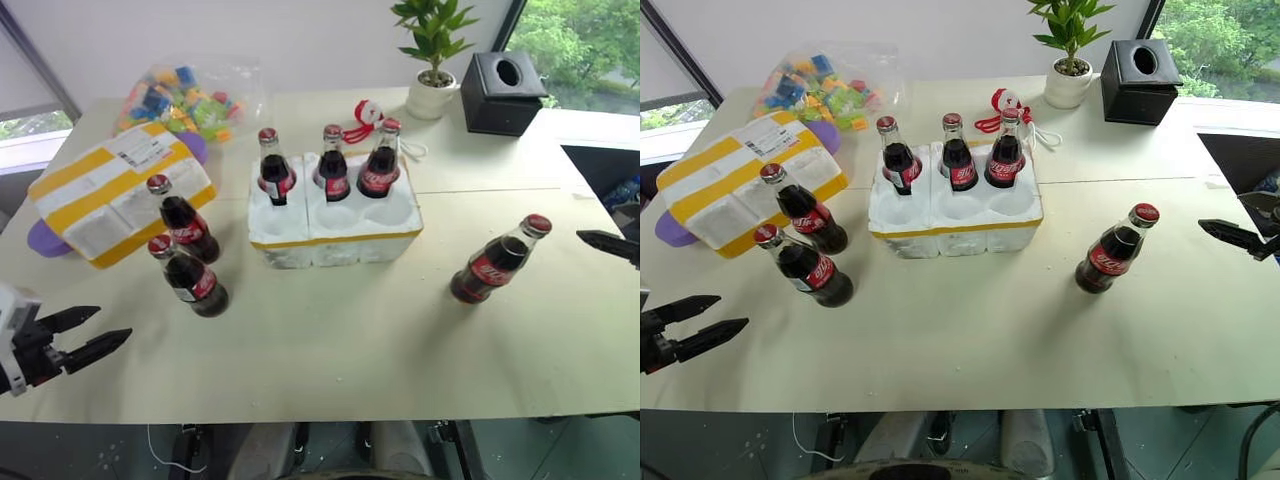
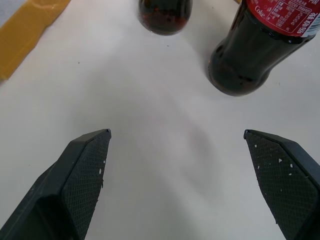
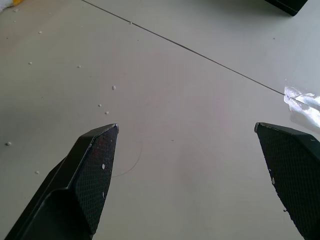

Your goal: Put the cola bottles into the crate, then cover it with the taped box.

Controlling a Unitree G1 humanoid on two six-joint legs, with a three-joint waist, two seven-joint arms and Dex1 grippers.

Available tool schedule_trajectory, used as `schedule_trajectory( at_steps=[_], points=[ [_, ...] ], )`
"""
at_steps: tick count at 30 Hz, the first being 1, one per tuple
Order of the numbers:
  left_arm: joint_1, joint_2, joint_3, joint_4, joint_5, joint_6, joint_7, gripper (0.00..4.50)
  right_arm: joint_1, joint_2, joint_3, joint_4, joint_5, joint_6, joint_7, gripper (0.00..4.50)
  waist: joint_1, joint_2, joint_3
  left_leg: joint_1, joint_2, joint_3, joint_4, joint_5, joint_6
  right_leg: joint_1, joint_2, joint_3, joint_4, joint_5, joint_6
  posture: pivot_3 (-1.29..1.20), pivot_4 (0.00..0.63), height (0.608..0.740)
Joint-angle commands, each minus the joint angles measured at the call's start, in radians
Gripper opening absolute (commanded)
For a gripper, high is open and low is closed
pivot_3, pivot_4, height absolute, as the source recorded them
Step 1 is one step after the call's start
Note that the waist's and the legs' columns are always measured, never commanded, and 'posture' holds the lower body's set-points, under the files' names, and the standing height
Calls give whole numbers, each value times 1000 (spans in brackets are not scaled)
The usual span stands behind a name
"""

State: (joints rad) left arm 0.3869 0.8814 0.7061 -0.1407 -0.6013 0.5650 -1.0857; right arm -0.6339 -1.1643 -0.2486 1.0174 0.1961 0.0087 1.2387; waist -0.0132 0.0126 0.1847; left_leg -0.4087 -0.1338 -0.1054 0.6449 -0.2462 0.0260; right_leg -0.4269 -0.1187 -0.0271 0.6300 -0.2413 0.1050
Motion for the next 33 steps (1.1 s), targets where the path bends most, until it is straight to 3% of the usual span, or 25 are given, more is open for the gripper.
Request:
schedule_trajectory(
  at_steps=[1, 14, 23, 27, 33],
  points=[
    [-34, 19, 34, 1, -4, -14, 11, 4467, -21, -14, -16, 5, 3, -16, -6, 4500, 1, 0, 0, 0, 0, 0, 0, 0, 0, 0, 0, 0, 0, 0, 0, 0, 150, 732],
    [-217, 73, -20, 123, 8, -14, 28, 4467, -30, -41, -57, -17, 49, 60, 30, 4500, -1, 0, 0, 0, 0, 0, 1, 0, 0, 0, 1, 0, 1, 1, 1, 0, 150, 732],
    [-506, 149, -217, 217, 4, -16, -68, 4467, -266, -96, 14, -294, 126, 368, 241, 4500, -1, 5, 3, 0, 1, 0, 1, 0, -1, -1, 1, 0, 2, 3, 4, 0, 150, 732],
    [-693, 125, -369, 319, 67, -63, -98, 4467, -458, -56, 108, -405, 142, 514, 312, 4500, -5, 5, 3, 0, 1, 1, 2, 0, -2, -1, 1, 0, 2, 3, 4, 0, 150, 732],
    [-851, 69, -496, 489, 153, -155, -128, 4467, -551, 19, 164, -557, 197, 658, 337, 4500, 0, 4, 4, 0, 0, 1, 2, -1, -2, -2, 1, 0, 2, 3, 4, 0, 150, 732]
  ],
)
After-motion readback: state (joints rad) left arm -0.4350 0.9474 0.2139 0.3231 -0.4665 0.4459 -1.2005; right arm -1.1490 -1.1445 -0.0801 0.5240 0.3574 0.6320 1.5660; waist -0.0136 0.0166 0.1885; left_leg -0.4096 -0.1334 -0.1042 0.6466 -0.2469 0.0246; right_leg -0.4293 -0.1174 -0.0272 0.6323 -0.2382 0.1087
